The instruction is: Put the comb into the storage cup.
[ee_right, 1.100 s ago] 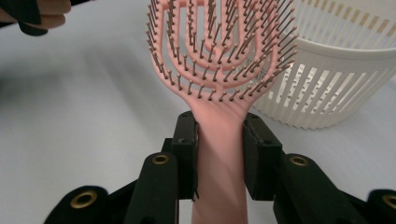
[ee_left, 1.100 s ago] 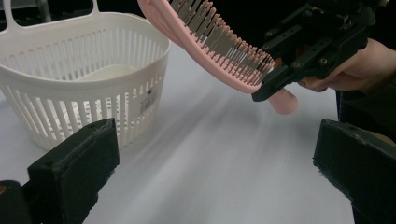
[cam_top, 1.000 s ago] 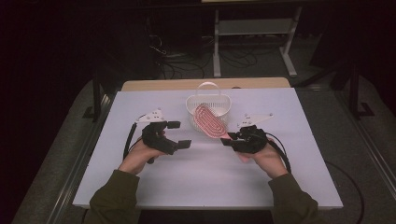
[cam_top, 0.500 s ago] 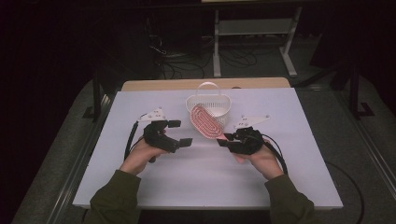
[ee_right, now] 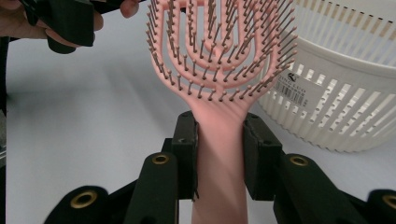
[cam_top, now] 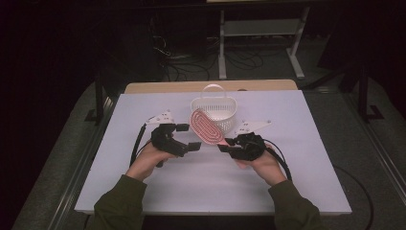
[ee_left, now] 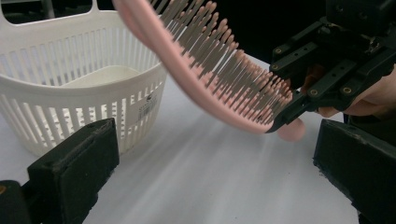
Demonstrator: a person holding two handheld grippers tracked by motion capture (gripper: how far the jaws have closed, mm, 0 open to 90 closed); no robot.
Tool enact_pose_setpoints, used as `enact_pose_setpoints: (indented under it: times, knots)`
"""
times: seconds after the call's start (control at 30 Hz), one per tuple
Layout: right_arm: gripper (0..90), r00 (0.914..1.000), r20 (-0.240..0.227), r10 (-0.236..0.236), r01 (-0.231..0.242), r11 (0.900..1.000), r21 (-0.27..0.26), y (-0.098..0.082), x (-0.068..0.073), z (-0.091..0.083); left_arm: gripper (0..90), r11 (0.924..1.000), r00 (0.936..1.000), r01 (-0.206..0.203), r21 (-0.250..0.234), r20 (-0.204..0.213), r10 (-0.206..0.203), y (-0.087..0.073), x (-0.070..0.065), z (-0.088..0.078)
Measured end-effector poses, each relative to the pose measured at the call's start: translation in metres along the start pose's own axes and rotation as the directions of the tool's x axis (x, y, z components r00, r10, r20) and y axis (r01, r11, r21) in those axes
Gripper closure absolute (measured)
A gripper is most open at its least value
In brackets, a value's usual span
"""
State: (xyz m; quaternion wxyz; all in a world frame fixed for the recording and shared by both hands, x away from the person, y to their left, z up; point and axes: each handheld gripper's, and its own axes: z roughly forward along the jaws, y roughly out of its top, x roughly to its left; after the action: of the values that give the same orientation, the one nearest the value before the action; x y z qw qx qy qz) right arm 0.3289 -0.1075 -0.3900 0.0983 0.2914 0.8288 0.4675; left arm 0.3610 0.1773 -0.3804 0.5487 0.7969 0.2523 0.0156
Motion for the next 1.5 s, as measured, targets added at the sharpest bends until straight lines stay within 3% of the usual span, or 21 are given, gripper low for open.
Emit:
enact_pose_setpoints:
  times: [0.23, 0.57, 0.83, 1.13, 1.5]
  knots:
    - [68.6, 0.9998, -0.011, -0.013, 0.013, 1.0, 0.006, 0.001, 0.006, 0.005, 0.0, 0.9999, 0.9999, 0.012, -0.001, -0.002, -0.012, 0.0, -0.002, 0.003]
    - [68.5, 0.999, -0.026, -0.037, 0.038, 0.999, 0.019, -0.001, 0.014, 0.014, 0.1, 0.9991, 0.9979, 0.04, -0.017, -0.05, -0.041, 0.002, -0.001, 0.001]
    - [68.5, 0.9983, -0.032, -0.05, 0.05, 0.999, 0.013, -0.001, 0.017, 0.017, 0.5, 0.9992, 0.9981, 0.041, -0.003, -0.046, -0.041, 0.001, -0.004, 0.007]
    - [68.5, 0.9969, -0.022, -0.076, 0.077, 0.997, 0.022, -0.003, 0.02, 0.019, 6.9, 0.9985, 0.9968, 0.053, -0.016, -0.06, -0.053, 0.0, -0.003, 0.004]
    - [68.5, 0.9959, -0.016, -0.089, 0.089, 0.996, 0.023, -0.005, 0.022, 0.02, 21.5, 0.995, 0.9946, 0.096, -0.029, -0.037, -0.097, 0.001, 0.0, 0.002]
